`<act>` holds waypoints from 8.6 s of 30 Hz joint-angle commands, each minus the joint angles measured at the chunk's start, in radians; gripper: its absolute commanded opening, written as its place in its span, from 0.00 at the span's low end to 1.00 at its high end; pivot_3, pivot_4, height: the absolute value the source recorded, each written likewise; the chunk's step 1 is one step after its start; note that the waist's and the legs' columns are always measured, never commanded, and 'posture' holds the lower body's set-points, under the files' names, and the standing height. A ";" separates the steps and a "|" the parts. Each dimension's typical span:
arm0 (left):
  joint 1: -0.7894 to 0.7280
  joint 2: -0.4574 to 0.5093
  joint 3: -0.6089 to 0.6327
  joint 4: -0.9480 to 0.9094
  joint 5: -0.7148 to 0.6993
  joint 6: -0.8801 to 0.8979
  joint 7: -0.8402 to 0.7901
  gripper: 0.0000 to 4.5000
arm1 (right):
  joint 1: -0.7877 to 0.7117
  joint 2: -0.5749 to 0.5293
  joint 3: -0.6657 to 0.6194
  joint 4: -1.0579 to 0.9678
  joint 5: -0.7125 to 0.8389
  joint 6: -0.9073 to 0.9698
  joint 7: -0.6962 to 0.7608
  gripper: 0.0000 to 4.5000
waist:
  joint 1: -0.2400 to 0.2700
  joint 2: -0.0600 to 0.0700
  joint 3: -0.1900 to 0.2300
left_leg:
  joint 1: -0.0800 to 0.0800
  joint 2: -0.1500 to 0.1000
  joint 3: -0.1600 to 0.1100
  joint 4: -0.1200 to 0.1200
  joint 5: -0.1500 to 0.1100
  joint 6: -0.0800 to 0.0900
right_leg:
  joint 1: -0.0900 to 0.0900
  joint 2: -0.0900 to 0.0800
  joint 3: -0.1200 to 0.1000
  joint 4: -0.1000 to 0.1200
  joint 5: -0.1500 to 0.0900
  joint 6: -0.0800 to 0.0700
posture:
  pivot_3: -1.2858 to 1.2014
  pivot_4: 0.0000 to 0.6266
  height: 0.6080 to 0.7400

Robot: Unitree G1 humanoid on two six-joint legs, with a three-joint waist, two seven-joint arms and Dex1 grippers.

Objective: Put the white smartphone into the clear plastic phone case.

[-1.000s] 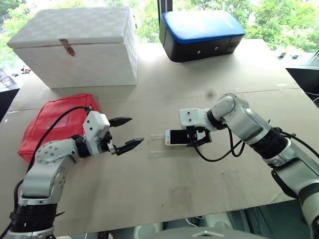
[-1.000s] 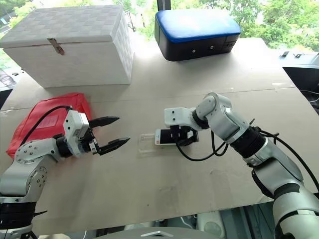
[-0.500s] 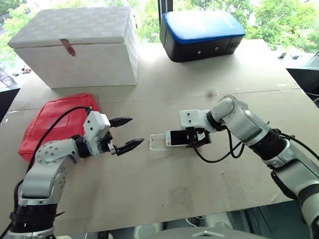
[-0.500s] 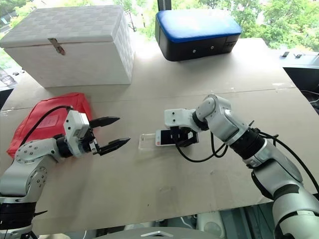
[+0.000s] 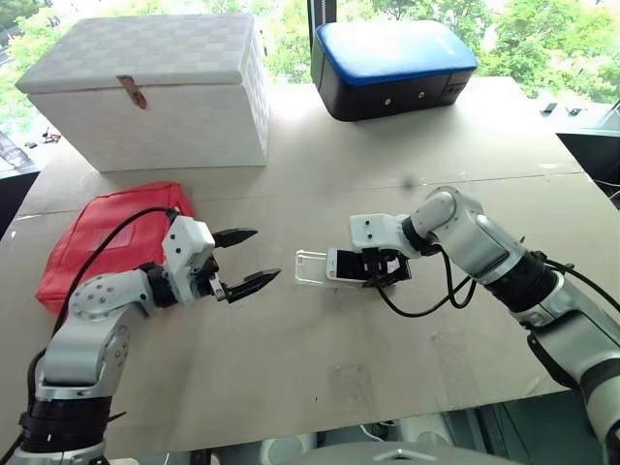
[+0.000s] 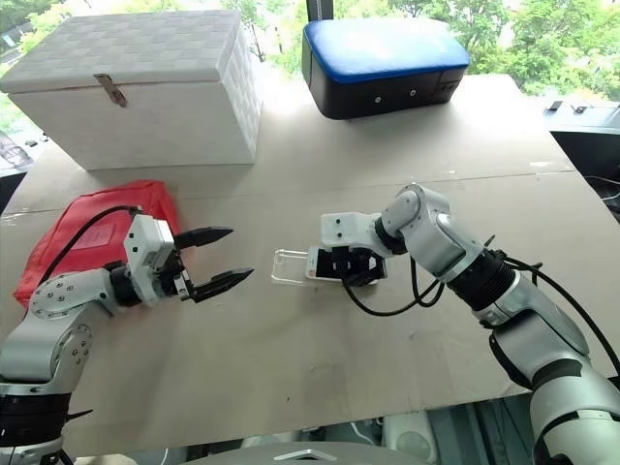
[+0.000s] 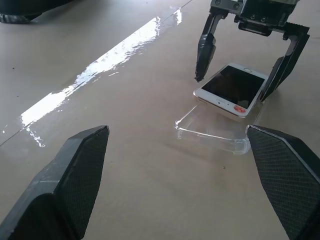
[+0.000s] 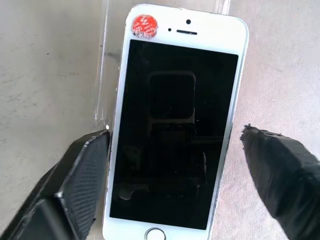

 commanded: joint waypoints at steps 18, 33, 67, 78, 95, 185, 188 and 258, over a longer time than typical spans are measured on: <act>0.019 -0.004 0.014 -0.019 0.003 -0.026 0.011 1.00 | -0.063 0.002 -0.029 -0.087 0.035 0.137 0.018 0.64 | 0.000 0.000 0.000 | 0.000 0.000 0.000 0.000 0.000 0.000 | 0.000 0.000 0.000 0.000 0.000 0.000 | 0.52 0.24 1.00; 0.030 -0.009 0.003 -0.022 0.009 -0.035 0.010 1.00 | -0.045 -0.021 0.050 -0.177 0.037 0.239 0.011 0.64 | 0.000 0.000 0.000 | 0.000 0.000 -0.001 0.000 0.000 0.000 | 0.000 0.000 0.000 0.000 0.000 0.000 | 0.52 0.24 1.00; 0.042 -0.010 0.006 -0.005 0.017 -0.059 -0.008 1.00 | -0.057 -0.054 0.022 -0.241 0.069 0.326 -0.069 0.88 | 0.000 0.000 0.000 | 0.000 0.000 -0.001 0.000 0.000 0.000 | 0.000 0.000 0.000 0.000 0.000 0.000 | 0.52 0.24 1.00; 0.025 -0.002 0.005 -0.003 0.016 -0.051 -0.010 1.00 | -0.010 -0.119 -0.081 -0.342 0.222 0.367 -0.047 0.01 | 0.000 0.000 0.000 | 0.000 0.000 -0.001 0.000 0.000 0.000 | 0.000 -0.001 0.000 0.000 0.000 0.000 | 0.52 0.24 1.00; 0.096 -0.004 0.057 -0.094 -0.040 -0.034 0.003 1.00 | 0.129 0.126 -0.034 0.099 0.163 0.021 -0.246 0.01 | -0.003 -0.002 -0.002 | 0.001 0.000 -0.003 0.001 0.000 0.000 | 0.002 0.000 0.000 0.000 0.000 0.000 | 0.52 0.24 1.00; 0.060 0.114 0.117 -0.007 -0.199 0.060 -0.235 1.00 | 0.119 0.026 -0.110 -0.149 0.381 0.227 -0.151 0.01 | 0.000 0.007 -0.015 | 0.000 0.000 -0.006 -0.001 -0.002 -0.001 | 0.002 0.000 -0.003 -0.002 -0.002 -0.002 | 0.52 0.24 1.00; 0.057 0.112 0.116 -0.018 -0.200 0.071 -0.228 1.00 | 0.120 0.023 -0.107 -0.146 0.376 0.224 -0.154 0.01 | 0.000 0.007 -0.015 | 0.000 0.001 -0.006 -0.002 -0.002 -0.001 | 0.002 0.000 -0.003 -0.002 -0.002 -0.002 | 0.52 0.24 1.00; 0.132 0.094 0.134 -0.095 -0.238 0.116 -0.219 1.00 | 0.145 0.173 -0.071 0.287 0.153 0.043 -0.195 0.01 | 0.000 0.020 -0.025 | 0.014 0.001 -0.006 -0.006 -0.008 -0.002 | 0.012 -0.007 -0.001 -0.004 -0.008 -0.003 | 0.52 0.24 1.00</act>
